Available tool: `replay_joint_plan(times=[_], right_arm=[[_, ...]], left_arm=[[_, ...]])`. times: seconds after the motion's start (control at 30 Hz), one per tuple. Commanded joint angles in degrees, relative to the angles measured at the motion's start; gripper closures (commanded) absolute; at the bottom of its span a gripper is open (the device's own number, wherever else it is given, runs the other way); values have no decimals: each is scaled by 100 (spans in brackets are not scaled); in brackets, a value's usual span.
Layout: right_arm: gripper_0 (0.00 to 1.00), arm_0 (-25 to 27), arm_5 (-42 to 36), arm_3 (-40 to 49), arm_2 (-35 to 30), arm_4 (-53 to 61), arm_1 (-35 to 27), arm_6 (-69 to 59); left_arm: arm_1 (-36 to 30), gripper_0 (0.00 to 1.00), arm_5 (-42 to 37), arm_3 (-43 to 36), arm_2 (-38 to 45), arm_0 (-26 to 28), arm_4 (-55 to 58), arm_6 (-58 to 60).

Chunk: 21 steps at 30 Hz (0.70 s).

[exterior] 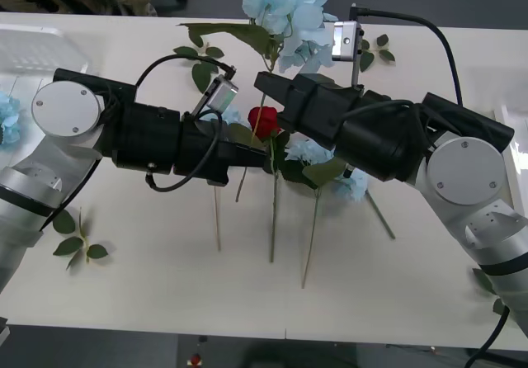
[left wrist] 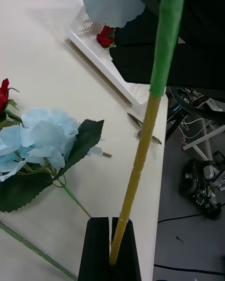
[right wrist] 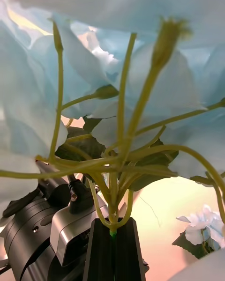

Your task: Put the red flowers into the right box and the blue flowers into the left box

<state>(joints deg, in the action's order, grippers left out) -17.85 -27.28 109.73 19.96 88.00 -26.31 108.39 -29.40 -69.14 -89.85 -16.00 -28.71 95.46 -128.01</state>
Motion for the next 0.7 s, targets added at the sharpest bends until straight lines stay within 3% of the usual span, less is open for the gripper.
replay_joint_plan(times=[0.03,0.17,0.2,0.27,0.3,0.33,0.47,0.7], right_arm=[[100,-96,21,110,-45,42,3,341],[100,-96,21,110,-36,68,3,376],[90,-96,21,110,-45,68,3,394],[39,-96,21,110,-45,68,3,411],[24,-96,30,110,-36,68,-6,429],[17,-96,30,110,-45,68,-15,455],[8,-131,21,110,-36,130,-24,561],[5,-131,21,110,-36,235,-41,675]], left_arm=[[40,100,120,-102,-8,-29,87,-426],[22,100,129,-111,-17,-29,87,-426],[22,100,129,-102,-8,-29,87,-426],[5,100,120,-102,-17,-29,95,-426],[5,100,129,-102,-8,-29,95,-426],[-4,100,120,-102,-8,-29,113,-426],[-4,100,129,-102,-8,-29,122,-426],[-21,100,129,-102,-8,-29,130,-426]])
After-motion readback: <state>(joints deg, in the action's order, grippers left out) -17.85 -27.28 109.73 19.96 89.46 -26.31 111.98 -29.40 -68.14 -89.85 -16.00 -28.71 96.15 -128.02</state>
